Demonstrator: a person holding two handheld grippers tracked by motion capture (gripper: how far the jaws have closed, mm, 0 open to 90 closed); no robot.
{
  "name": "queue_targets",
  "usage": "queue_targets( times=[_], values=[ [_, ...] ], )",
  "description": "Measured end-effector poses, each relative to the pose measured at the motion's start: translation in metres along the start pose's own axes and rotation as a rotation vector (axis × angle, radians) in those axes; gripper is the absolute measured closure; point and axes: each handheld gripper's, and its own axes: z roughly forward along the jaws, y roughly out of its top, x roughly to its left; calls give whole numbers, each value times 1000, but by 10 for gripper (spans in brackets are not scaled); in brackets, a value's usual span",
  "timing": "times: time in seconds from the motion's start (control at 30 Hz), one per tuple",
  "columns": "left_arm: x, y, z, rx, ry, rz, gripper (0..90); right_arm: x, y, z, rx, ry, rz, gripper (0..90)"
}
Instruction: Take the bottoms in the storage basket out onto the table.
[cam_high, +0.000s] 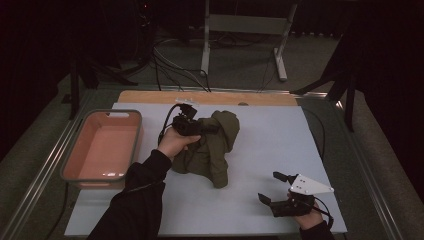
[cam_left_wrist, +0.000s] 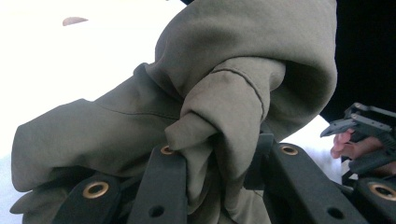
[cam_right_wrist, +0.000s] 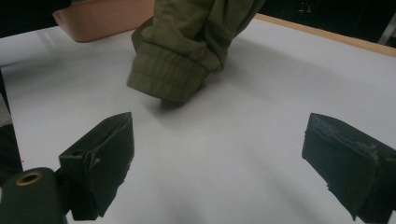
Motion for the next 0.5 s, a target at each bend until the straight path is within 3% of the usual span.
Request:
queue_targets(
  times=[0.27,0.5],
  values=[
    [-3,-2,17,32,30,22,747,0,-1,-1,0,2,-3,97],
    [3,-2,24,22,56,-4,721,0,-1,-2,2,0,-3,96]
  ],
)
